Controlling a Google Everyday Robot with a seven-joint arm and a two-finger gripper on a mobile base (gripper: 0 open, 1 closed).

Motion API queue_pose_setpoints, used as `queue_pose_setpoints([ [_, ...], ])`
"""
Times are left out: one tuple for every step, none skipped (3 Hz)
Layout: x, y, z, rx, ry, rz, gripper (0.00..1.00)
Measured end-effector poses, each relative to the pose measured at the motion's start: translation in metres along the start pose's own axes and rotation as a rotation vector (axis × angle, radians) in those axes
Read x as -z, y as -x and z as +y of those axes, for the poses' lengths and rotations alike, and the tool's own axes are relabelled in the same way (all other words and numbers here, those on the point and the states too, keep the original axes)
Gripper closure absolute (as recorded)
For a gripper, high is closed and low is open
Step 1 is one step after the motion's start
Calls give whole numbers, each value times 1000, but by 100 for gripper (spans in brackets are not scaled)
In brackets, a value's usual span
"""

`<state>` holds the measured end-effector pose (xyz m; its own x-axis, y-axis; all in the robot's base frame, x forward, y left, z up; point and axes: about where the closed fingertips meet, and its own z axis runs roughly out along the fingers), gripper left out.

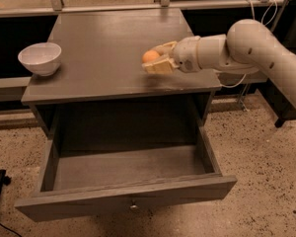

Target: Pick orange from top drawer and place on counter

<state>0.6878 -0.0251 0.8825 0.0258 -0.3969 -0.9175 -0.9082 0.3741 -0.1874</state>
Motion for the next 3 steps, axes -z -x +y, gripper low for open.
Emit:
queue_pose_setpoints([
  [-33,-28,-19,-87,-9,41,100],
  [-39,-33,-20,-106,-7,48,85],
  [-39,-33,-20,-106,-7,48,62],
])
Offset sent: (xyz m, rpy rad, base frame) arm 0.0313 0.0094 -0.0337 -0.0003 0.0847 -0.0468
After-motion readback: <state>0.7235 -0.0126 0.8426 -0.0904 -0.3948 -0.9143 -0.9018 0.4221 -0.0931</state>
